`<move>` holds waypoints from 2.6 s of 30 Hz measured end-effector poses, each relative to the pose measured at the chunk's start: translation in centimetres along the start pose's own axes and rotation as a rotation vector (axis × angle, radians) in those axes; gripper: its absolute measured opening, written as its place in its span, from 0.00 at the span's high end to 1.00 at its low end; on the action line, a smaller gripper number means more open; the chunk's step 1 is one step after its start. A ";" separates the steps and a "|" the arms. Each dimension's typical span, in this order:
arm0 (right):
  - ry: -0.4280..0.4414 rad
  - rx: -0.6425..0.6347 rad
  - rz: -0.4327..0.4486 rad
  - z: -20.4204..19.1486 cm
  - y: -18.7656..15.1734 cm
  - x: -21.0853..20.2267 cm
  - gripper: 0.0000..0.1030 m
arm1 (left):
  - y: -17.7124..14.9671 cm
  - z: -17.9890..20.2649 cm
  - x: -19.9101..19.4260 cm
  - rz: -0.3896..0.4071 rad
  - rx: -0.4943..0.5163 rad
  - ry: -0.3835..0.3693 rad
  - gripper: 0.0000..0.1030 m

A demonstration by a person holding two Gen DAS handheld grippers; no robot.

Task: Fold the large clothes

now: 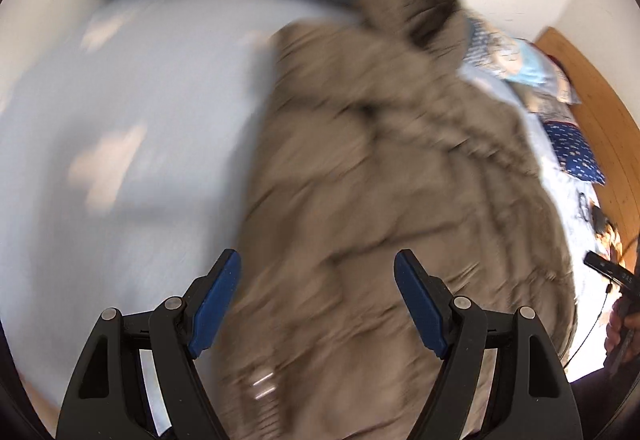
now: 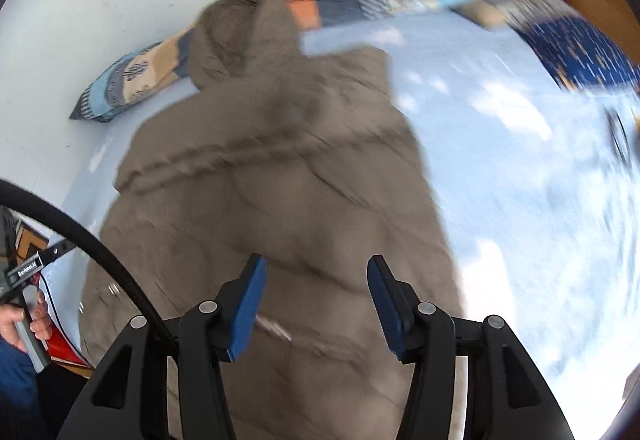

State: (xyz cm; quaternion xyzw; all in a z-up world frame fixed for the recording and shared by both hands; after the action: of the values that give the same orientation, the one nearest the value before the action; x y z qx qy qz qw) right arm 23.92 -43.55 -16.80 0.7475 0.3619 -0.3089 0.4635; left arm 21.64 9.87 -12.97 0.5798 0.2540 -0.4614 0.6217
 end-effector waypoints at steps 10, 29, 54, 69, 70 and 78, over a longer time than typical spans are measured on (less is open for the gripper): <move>0.080 0.283 -0.069 7.6 -1.2 1.0 0.42 | -1.4 -2.7 2.1 -0.106 -0.123 -0.101 0.24; 0.146 0.206 -0.143 6.7 1.3 7.5 0.46 | 3.1 -1.8 8.6 -0.198 -0.040 -0.189 0.51; 0.083 0.027 -0.070 3.7 0.1 0.2 0.89 | 1.8 1.1 3.3 -0.083 0.144 -0.080 0.88; -0.139 0.074 0.040 6.2 2.8 -1.5 0.61 | 6.6 -2.1 0.6 0.073 0.039 0.086 0.51; -0.133 0.061 0.081 5.7 3.6 -2.2 0.61 | 7.9 -1.5 0.2 0.093 0.045 0.078 0.51; 0.034 -0.151 0.179 -6.5 10.0 -0.5 0.74 | 20.5 7.5 3.8 0.171 0.227 0.055 0.48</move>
State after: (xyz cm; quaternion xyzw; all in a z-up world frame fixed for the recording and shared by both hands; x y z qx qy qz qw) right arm 32.77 -40.83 -9.22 0.7449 0.3239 -0.2256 0.5378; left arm 39.50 -0.34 -4.80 0.6782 0.1669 -0.4165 0.5819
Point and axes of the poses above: each gripper's, at about its wrist camera, not at the fingertips, and x roughly the way its jaws point, z to its right, y to its top, the point moved 9 cm from there along x, roughly the way its jaws point, and after that the axes turned 7 degrees about x, right-handed, at the moved point
